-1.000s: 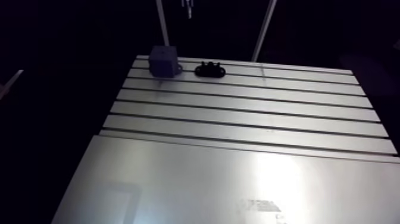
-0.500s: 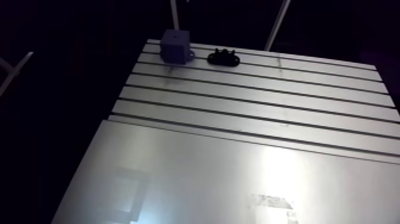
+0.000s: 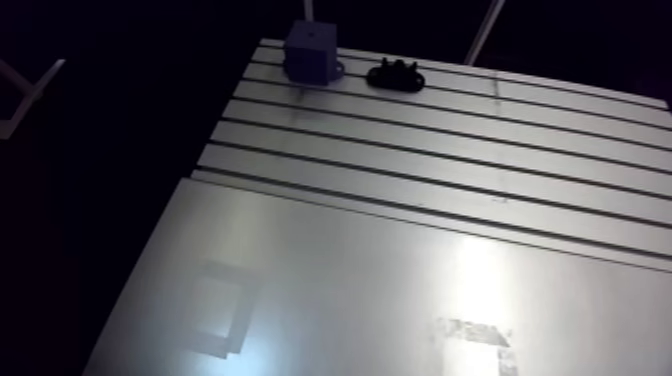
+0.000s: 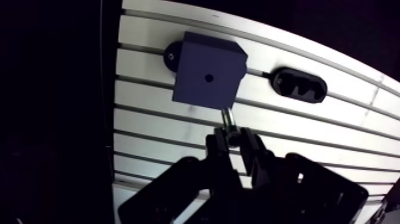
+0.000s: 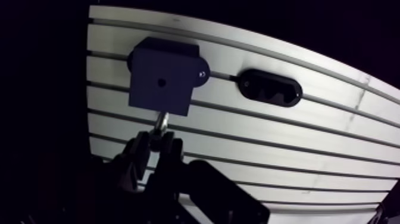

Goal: Pick up the M10 bolt and insert it into the hole until fully seated.

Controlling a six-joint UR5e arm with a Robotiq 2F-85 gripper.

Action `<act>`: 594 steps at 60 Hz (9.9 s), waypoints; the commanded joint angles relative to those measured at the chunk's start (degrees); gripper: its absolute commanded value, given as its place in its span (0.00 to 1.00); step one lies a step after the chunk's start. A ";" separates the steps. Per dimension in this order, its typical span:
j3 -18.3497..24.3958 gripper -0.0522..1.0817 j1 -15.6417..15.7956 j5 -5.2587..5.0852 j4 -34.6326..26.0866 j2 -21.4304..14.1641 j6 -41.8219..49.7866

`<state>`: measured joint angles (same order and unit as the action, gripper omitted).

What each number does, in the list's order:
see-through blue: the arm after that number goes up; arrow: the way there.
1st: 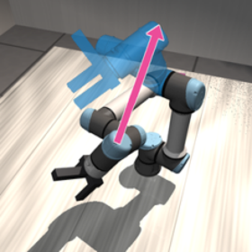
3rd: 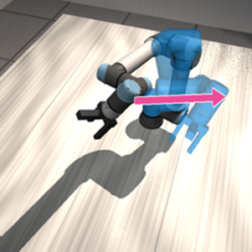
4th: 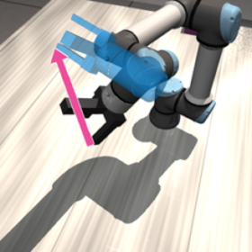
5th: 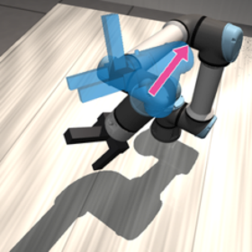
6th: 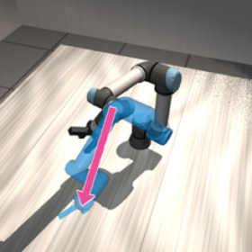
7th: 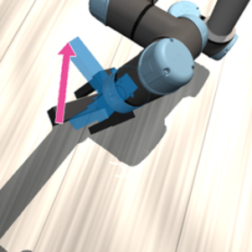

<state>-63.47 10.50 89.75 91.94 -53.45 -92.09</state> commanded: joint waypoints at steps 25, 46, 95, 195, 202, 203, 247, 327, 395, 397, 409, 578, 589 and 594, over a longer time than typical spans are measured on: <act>0.24 1.00 0.56 0.03 0.73 2.24 -0.33; 0.33 1.00 0.66 0.03 0.74 3.14 -0.07; 1.37 1.00 1.09 0.03 0.83 4.27 -0.15; 2.00 1.00 1.28 0.38 0.83 5.76 -0.33; 2.00 1.00 1.28 0.38 0.83 5.95 -0.33; 1.92 0.99 1.28 0.38 0.83 5.95 -0.33; 1.73 1.00 1.28 0.47 0.92 6.04 -0.17; -0.11 0.95 1.63 0.63 1.01 6.49 0.03; -8.03 0.05 -1.72 2.83 -2.60 -9.75 -1.34; -9.44 0.05 -2.24 2.92 -2.60 -11.50 -1.68; -15.33 0.05 -6.18 2.86 -2.67 -21.33 -3.44; -16.80 0.05 -9.71 1.08 -5.33 -29.35 -4.02; -16.82 0.05 -9.79 1.08 -5.25 -29.65 -4.11; -16.82 0.05 -9.71 1.08 -5.31 -29.65 -4.11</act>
<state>-80.11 0.74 90.80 86.62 -82.84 -96.15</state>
